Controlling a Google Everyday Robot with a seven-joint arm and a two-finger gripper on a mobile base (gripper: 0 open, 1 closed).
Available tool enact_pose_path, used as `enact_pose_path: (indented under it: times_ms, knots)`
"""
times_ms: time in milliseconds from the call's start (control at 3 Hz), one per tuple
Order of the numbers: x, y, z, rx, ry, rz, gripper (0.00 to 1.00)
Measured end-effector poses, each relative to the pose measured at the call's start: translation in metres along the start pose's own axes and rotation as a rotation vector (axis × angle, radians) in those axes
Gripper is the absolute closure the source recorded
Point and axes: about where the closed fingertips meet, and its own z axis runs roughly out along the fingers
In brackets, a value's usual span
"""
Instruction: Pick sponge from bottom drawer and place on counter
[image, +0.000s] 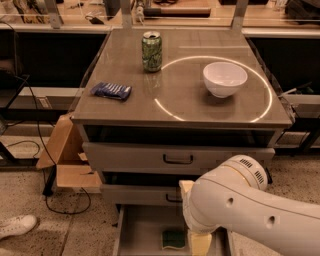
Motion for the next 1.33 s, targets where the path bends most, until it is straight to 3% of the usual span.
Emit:
enact_pose_path:
  times_ms: [333, 667, 1000, 1333]
  knots:
    - [0.0, 0.001, 0.008, 0.001, -0.006, 0.01, 0.0]
    - [0.008, 0.003, 0.041, 0.053, -0.009, 0.026, 0.0]
    - [0.006, 0.003, 0.046, 0.047, -0.016, 0.024, 0.0]
    - [-0.005, -0.001, 0.088, 0.03, -0.033, -0.007, 0.0]
